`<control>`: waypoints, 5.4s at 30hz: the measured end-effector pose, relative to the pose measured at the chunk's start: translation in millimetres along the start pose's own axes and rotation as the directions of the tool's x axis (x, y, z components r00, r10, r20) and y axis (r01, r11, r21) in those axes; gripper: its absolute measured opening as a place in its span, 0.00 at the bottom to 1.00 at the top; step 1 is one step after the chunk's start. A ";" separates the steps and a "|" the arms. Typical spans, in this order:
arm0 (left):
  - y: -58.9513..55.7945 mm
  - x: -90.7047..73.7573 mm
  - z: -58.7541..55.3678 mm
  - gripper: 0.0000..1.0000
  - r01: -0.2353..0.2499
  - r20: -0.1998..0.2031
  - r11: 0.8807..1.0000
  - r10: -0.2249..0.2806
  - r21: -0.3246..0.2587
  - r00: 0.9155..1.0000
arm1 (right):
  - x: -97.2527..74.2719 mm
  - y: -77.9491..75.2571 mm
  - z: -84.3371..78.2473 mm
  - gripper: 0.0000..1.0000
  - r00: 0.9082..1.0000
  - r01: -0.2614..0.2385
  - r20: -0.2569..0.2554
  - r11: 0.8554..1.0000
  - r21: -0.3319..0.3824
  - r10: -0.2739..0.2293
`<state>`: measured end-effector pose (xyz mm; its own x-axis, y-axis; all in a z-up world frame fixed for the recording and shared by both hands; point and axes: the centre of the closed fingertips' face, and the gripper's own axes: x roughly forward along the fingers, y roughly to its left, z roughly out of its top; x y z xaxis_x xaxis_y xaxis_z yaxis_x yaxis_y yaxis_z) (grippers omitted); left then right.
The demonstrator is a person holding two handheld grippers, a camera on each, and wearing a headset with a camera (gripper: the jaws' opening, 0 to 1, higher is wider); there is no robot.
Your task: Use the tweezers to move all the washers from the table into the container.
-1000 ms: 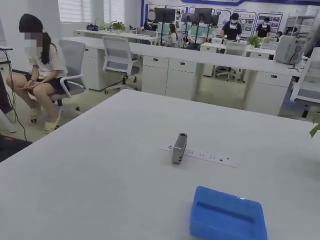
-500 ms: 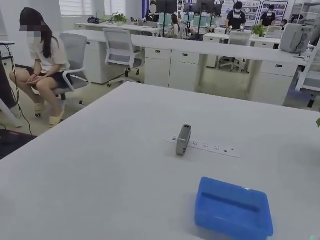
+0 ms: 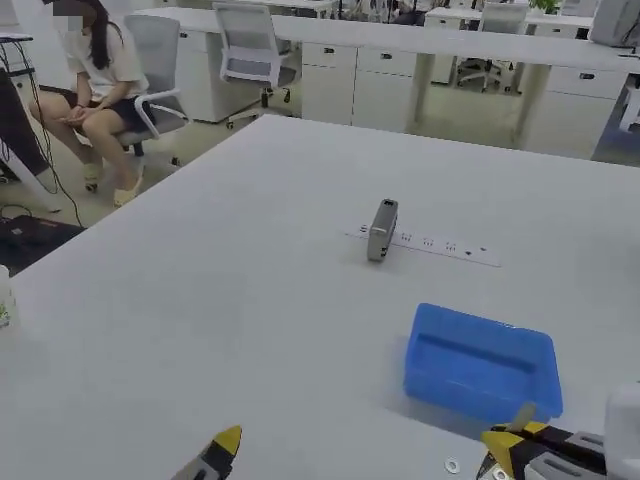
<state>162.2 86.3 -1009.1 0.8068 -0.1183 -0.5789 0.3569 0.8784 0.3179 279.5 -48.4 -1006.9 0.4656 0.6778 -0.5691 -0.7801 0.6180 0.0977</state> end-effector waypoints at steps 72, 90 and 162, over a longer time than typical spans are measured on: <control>-1.2 -2.0 4.6 0.99 0.013 0.028 0.999 -0.012 -0.033 1.000 | 4.9 -2.6 49.1 0.01 1.000 0.022 0.013 0.991 -0.129 -0.021; 2.0 -2.4 6.0 0.99 -0.004 0.038 1.000 0.005 -0.029 0.999 | 10.0 -11.2 80.7 0.01 0.999 0.039 0.040 0.986 -0.164 -0.033; 1.3 2.0 -6.6 0.95 -0.002 -0.042 1.000 0.001 -0.018 0.999 | 88.8 -44.9 52.7 0.02 1.000 0.013 -0.013 0.989 -0.149 -0.016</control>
<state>161.2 90.2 -1014.8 0.7869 -0.0978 -0.6093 0.3469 0.8867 0.3056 377.8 5.0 -1018.8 0.4721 0.6627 -0.5813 -0.8273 0.5609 -0.0325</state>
